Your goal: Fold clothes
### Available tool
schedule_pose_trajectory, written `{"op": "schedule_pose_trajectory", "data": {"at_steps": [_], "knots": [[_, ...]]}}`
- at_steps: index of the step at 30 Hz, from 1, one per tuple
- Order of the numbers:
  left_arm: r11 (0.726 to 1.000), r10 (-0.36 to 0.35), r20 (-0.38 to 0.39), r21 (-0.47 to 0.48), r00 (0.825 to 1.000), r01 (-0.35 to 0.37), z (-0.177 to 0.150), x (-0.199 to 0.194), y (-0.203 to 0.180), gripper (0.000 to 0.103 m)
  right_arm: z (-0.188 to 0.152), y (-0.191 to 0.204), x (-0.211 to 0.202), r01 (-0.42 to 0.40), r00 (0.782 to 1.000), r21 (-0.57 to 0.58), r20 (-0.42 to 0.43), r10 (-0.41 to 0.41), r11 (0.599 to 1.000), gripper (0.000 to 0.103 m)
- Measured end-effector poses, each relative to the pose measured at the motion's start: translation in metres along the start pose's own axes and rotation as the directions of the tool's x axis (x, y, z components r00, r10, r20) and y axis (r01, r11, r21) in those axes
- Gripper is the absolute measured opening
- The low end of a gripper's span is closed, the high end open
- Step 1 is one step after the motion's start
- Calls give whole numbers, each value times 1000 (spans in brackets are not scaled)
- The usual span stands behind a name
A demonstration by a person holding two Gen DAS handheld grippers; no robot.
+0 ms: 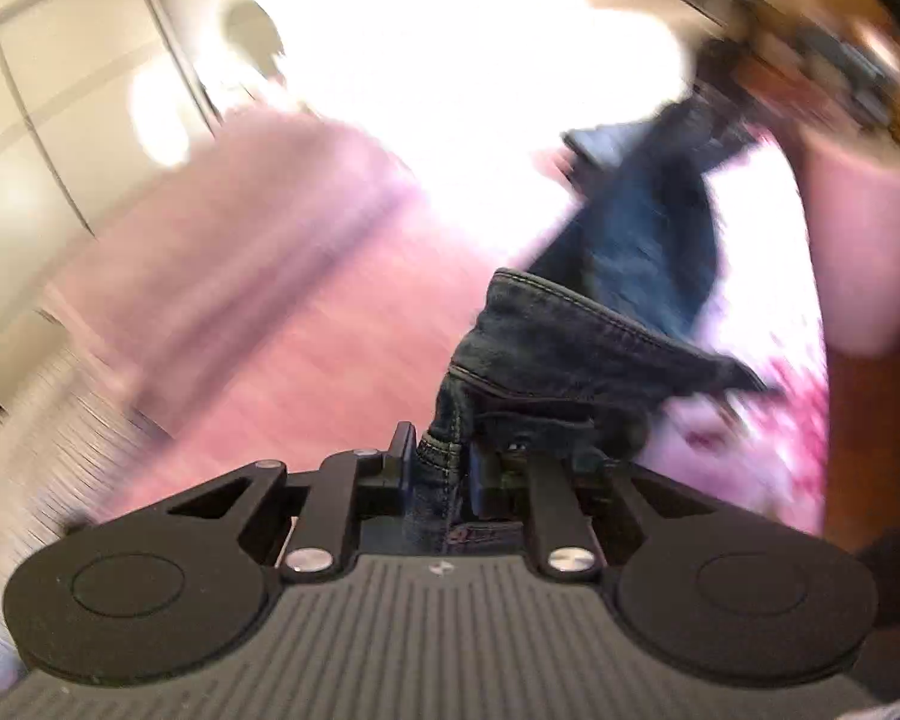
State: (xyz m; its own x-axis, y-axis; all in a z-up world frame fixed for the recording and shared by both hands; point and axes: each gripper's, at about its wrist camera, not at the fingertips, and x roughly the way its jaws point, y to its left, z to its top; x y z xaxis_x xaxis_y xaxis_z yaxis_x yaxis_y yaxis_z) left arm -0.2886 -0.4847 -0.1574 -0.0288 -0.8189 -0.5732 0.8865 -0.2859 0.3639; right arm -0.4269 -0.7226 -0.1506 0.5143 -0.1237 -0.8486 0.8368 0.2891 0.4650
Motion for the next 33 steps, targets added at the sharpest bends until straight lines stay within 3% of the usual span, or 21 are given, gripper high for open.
{"op": "schedule_pose_trajectory", "data": {"at_steps": [4,8,11,13,16,18,19,21,22,23,25,29,33], "knots": [[998,42,96,35,995,-46,65,-13,75,13,-55,0,-47,-97,994,93,-34,100,991,5],[995,31,162,92,986,-47,135,4,124,13,-100,0,-88,-235,968,231,-33,250,944,5],[990,-25,150,140,988,4,185,66,125,13,-108,-7,-103,-296,953,306,29,302,905,5],[987,-62,123,157,990,43,215,126,117,13,-94,-19,-99,-302,952,335,66,297,893,5],[992,-85,76,97,994,77,244,233,99,22,-53,-52,-71,-286,958,375,90,272,882,5],[995,-102,1,23,995,102,250,299,91,36,-21,-78,-40,-234,972,378,90,215,896,6],[994,-111,-34,-12,993,110,251,329,87,36,-5,-90,-21,-186,982,361,81,168,914,6],[993,-110,-73,-45,991,107,238,354,87,40,18,-105,9,-57,998,293,47,45,954,7],[993,-112,-88,-52,990,107,226,356,91,43,29,-108,20,22,999,233,24,-28,972,20],[993,-107,-117,-55,987,101,210,353,94,52,38,-111,31,91,996,175,8,-94,980,49],[994,-91,-188,-80,978,77,173,341,107,57,48,-113,42,130,991,112,7,-131,985,76],[986,-23,-354,-160,935,-36,91,291,137,62,54,-79,64,118,992,-44,-29,-119,992,76],[974,46,-516,-168,855,-154,9,220,155,68,46,-17,91,-19,995,-227,-103,-5,974,76]]}}
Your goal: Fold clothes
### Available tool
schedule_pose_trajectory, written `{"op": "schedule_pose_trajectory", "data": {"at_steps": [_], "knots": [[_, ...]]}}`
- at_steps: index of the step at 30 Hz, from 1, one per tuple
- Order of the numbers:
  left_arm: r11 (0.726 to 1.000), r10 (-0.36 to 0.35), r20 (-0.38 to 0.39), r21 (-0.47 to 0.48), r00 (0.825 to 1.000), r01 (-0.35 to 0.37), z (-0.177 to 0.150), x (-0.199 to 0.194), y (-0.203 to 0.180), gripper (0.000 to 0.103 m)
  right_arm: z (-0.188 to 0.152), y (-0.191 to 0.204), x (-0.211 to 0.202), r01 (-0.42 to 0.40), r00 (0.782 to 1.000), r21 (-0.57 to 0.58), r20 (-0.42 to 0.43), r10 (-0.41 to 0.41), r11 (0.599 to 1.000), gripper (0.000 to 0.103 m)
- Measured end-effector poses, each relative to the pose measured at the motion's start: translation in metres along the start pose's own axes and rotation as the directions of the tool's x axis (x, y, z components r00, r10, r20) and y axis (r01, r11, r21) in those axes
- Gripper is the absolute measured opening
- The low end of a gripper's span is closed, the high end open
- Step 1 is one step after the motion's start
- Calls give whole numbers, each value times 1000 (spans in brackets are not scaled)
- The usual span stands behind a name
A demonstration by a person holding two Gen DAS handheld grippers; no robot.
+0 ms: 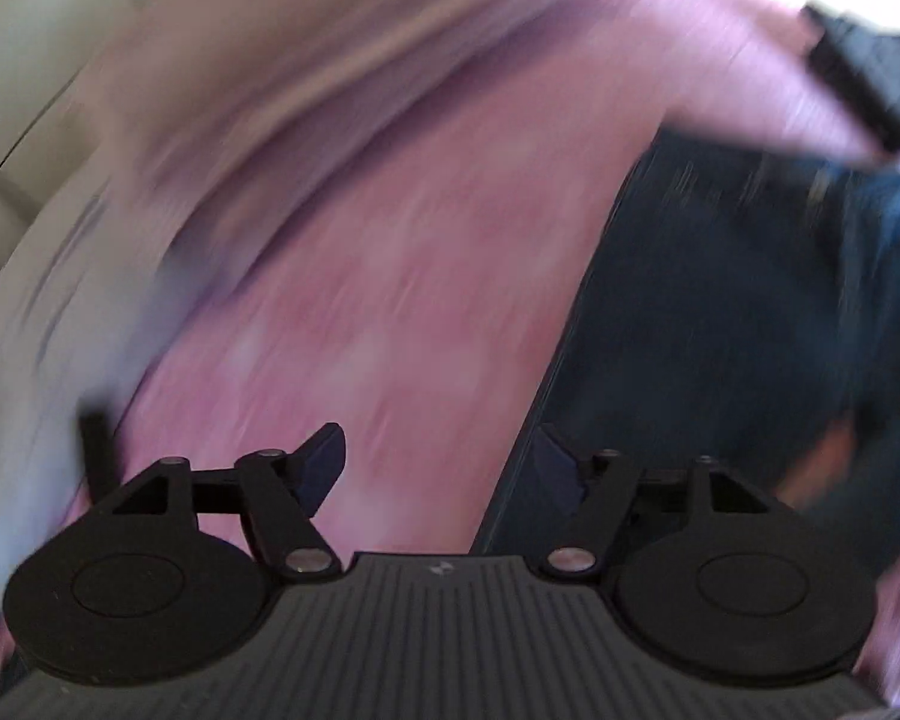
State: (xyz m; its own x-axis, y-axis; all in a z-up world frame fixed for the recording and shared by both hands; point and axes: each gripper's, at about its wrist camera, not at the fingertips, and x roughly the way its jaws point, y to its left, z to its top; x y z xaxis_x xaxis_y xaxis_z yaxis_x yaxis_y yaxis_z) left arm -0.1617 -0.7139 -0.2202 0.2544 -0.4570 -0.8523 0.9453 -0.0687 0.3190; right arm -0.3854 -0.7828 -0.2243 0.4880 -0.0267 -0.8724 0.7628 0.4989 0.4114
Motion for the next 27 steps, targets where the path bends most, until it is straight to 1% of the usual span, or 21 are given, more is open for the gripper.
{"op": "schedule_pose_trajectory", "data": {"at_steps": [1,2,3,5,8,10,11,12,13,14,15,16,17,18,20,22,23,24,25,26,27], "knots": [[1000,15,-38,-3,999,-15,-25,-5,8,69,-2,21,10,-32,999,-60,-21,30,998,76],[1000,19,-66,10,998,-19,-49,-10,14,73,-4,43,20,-63,997,-120,-43,58,991,76],[999,25,-95,22,995,-23,-72,-14,20,76,-9,63,29,-89,995,-182,-64,78,979,76],[997,19,-131,70,991,-10,-114,-13,28,77,-22,105,49,-134,989,-304,-107,106,943,76],[986,-5,-165,164,986,33,-169,1,36,77,-48,169,81,-179,981,-476,-155,118,861,76],[974,-33,-152,219,988,66,-191,21,43,76,-67,207,103,-178,981,-580,-163,100,795,76],[966,-47,-147,245,988,83,-202,31,46,75,-76,226,115,-172,983,-628,-164,87,759,76],[958,-62,-142,270,988,99,-211,41,50,69,-84,243,126,-162,984,-669,-162,71,725,76],[951,-83,-142,283,986,121,-215,47,56,62,-90,252,135,-133,988,-690,-151,38,712,76],[944,-103,-143,296,984,142,-218,53,61,35,-97,261,144,-103,990,-710,-138,6,697,76],[937,-124,-143,309,982,163,-221,60,67,13,-103,271,153,-74,992,-729,-125,-26,681,76],[930,-146,-141,317,979,184,-223,64,73,10,-109,280,162,-45,992,-747,-111,-58,663,76],[933,-176,-121,297,977,205,-219,59,85,8,-115,289,171,-16,991,-765,-96,-89,644,76],[939,-197,-100,266,975,217,-211,53,101,7,-120,298,180,11,990,-778,-82,-119,628,76],[949,-235,-54,203,971,241,-195,41,133,7,-124,307,190,56,984,-773,-64,-166,632,76],[962,-237,3,141,972,234,-169,37,167,7,-126,312,186,80,981,-764,-52,-184,641,76],[971,-219,41,107,975,214,-152,38,184,8,-127,316,183,87,981,-761,-47,-188,643,76],[980,-188,71,73,980,183,-139,42,199,13,-127,319,180,95,981,-761,-39,-191,642,76],[990,-138,90,44,986,135,-127,48,208,18,-127,321,175,102,980,-762,-33,-195,640,76],[996,-87,107,14,990,86,-115,55,218,36,-127,320,168,108,979,-761,-30,-201,640,76],[999,-36,121,-12,992,38,-104,60,227,52,-126,320,165,116,977,-759,-27,-210,641,76]]}}
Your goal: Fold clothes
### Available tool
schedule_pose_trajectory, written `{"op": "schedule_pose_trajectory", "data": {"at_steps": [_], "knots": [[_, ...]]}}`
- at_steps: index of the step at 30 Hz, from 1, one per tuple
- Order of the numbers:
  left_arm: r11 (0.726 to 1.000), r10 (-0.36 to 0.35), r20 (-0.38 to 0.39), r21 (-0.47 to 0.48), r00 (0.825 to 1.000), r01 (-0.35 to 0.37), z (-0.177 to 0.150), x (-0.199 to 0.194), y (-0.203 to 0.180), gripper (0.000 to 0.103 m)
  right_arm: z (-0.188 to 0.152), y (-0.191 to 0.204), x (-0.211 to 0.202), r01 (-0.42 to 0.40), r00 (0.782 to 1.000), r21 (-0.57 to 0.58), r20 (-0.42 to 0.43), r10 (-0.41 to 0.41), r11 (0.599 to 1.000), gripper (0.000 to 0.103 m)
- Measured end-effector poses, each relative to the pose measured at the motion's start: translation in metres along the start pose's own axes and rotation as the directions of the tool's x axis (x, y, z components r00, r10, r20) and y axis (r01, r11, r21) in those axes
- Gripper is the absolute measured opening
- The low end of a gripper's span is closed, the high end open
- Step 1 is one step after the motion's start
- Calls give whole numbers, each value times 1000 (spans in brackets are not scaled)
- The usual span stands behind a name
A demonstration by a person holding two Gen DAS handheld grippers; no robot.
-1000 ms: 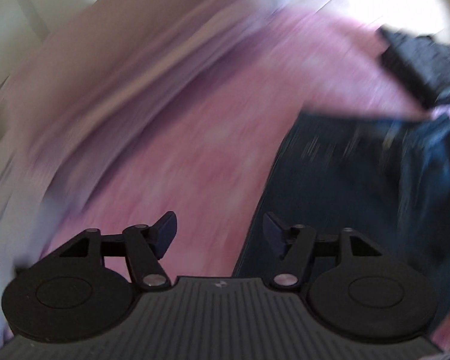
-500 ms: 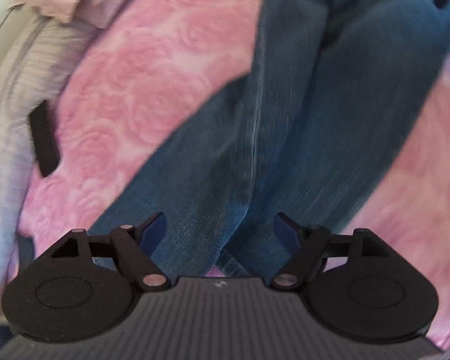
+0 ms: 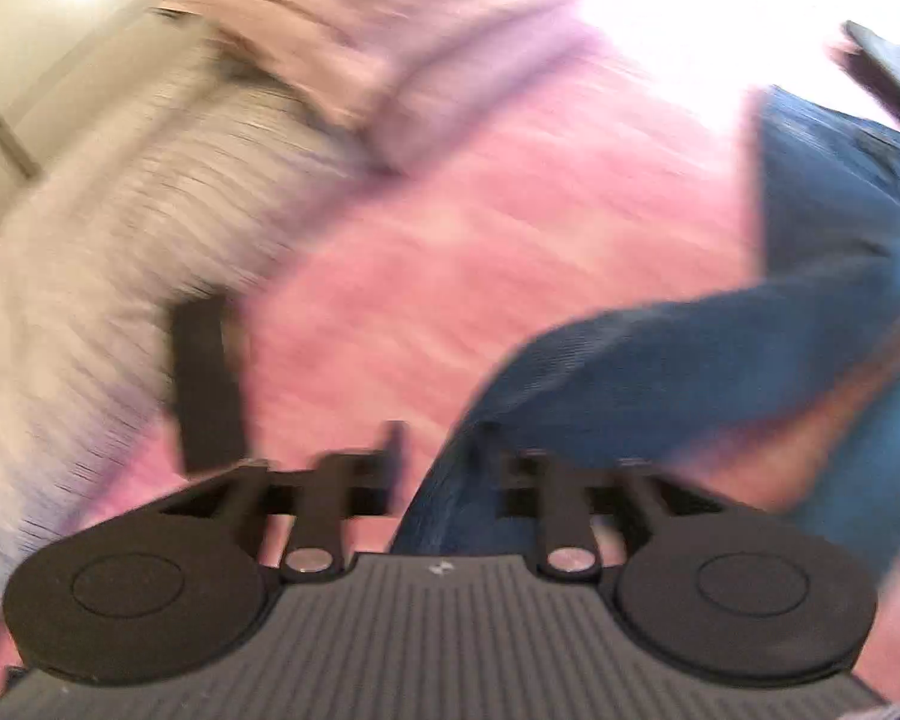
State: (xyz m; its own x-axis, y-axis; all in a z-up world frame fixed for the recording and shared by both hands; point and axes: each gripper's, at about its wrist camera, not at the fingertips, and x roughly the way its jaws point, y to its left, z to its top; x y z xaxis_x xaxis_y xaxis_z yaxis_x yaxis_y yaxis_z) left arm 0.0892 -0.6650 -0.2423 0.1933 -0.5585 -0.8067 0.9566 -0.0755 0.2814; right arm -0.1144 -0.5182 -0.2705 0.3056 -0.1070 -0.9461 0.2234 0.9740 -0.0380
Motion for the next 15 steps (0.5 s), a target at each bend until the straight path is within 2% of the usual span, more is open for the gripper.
{"op": "schedule_pose_trajectory", "data": {"at_steps": [2,4,7,9,10,12,15], "knots": [[997,75,12,28,997,-76,4,0,-1,46,-2,-1,-1,14,1000,9,-5,-13,1000,76],[996,60,19,63,998,-61,-10,-9,-8,47,-6,-6,-3,26,1000,32,-11,-25,999,76],[992,-30,-4,126,1000,31,-56,-28,-33,53,-17,-9,-5,6,1000,75,-17,-5,997,76],[979,-134,-78,147,988,144,-90,-33,-61,65,-27,-6,-3,-10,1000,79,-28,13,997,76],[969,-178,-124,148,976,195,-107,-33,-75,67,-31,-4,0,-18,999,78,-36,21,997,76],[964,-222,-229,91,948,248,-135,-22,-102,67,-39,-1,6,-21,998,83,-51,25,996,76],[966,-256,-315,-126,914,227,-158,4,-114,67,-52,-3,10,5,999,111,-51,1,994,76]]}}
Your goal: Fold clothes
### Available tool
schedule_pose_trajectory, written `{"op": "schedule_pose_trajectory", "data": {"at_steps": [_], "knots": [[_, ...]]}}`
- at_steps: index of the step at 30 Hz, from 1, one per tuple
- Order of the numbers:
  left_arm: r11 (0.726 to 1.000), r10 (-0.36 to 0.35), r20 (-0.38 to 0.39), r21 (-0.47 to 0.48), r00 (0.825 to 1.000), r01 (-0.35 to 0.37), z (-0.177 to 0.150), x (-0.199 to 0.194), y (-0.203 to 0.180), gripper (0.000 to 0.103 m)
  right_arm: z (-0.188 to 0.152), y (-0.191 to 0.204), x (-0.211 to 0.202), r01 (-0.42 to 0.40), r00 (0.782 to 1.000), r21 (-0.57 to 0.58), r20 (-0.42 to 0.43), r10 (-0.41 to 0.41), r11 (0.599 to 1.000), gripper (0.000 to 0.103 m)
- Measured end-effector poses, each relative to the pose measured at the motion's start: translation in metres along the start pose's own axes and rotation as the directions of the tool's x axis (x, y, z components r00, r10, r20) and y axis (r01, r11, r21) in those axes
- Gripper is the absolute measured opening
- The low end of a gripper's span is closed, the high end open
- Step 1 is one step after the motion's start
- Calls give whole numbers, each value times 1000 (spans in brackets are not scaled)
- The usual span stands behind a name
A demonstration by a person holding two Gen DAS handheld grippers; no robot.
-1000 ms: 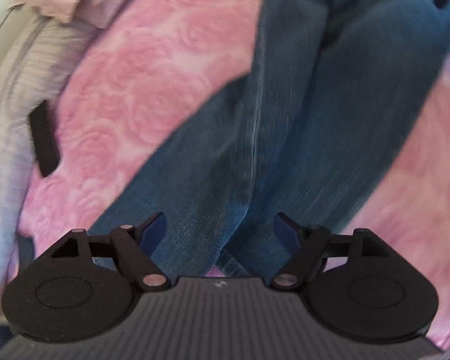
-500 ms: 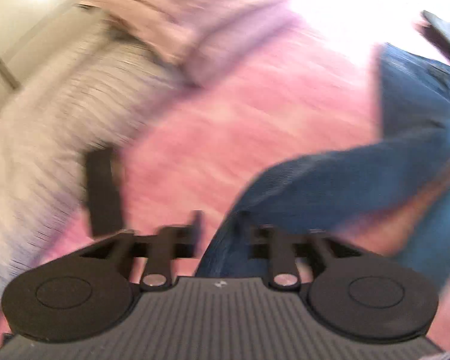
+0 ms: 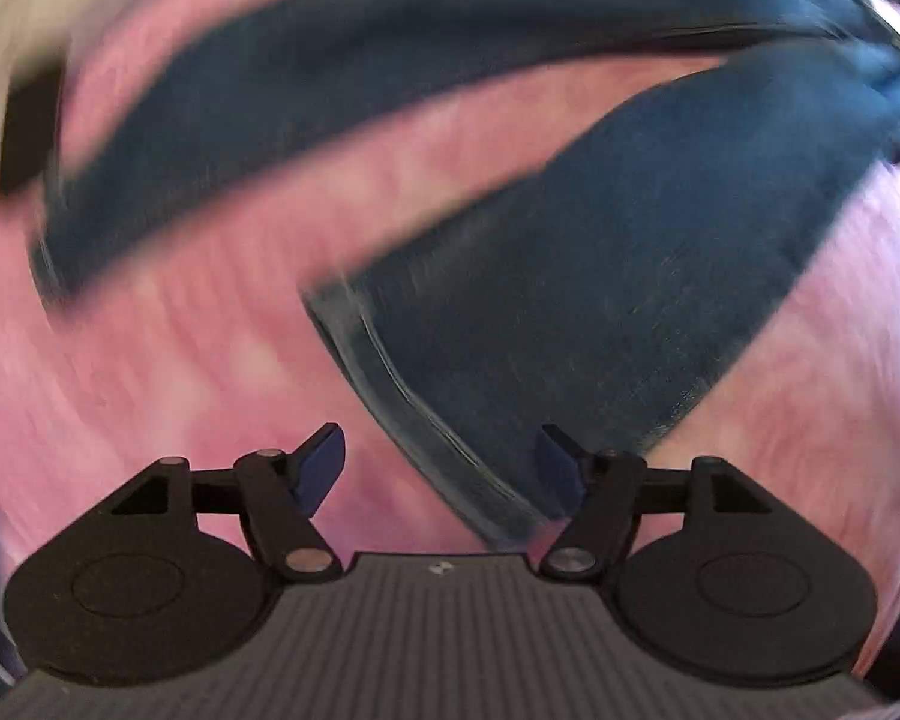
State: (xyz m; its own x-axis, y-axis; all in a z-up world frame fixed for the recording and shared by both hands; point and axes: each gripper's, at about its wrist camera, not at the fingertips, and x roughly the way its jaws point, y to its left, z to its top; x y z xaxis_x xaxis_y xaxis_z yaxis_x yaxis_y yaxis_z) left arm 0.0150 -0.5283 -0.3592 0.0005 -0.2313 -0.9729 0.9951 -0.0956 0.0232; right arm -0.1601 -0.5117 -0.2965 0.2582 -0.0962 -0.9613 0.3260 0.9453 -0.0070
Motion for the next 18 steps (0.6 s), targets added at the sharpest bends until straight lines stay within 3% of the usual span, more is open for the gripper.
{"op": "schedule_pose_trajectory", "data": {"at_steps": [2,3,4,5,6,9,13,15,18], "knots": [[987,-22,-17,-161,1000,19,-3,14,6,59,-7,-7,-2,24,1000,17,12,-25,1000,76],[979,-28,-4,-203,1000,27,-3,13,7,38,-10,-11,-4,38,999,21,18,-38,999,76],[976,-14,5,-216,1000,15,-3,8,6,29,-12,-16,-6,51,998,25,20,-52,998,76],[974,1,13,-227,1000,2,-3,1,5,0,-15,-21,-8,62,998,37,19,-63,997,76],[972,15,20,-236,1000,-10,-5,-11,7,1,-17,-26,-10,73,997,48,19,-74,996,76],[955,-40,48,-292,998,52,-26,-61,14,2,-25,-36,-22,90,995,83,31,-93,993,76],[952,-77,-15,-297,997,69,-79,-126,-13,3,-35,-40,-43,84,994,85,61,-90,993,76],[945,-96,-60,-318,994,72,-105,-141,-29,3,-41,-38,-53,74,994,75,72,-80,994,76],[925,-128,-131,-374,983,70,-141,-135,-51,3,-56,-33,-59,60,996,68,61,-64,996,76]]}}
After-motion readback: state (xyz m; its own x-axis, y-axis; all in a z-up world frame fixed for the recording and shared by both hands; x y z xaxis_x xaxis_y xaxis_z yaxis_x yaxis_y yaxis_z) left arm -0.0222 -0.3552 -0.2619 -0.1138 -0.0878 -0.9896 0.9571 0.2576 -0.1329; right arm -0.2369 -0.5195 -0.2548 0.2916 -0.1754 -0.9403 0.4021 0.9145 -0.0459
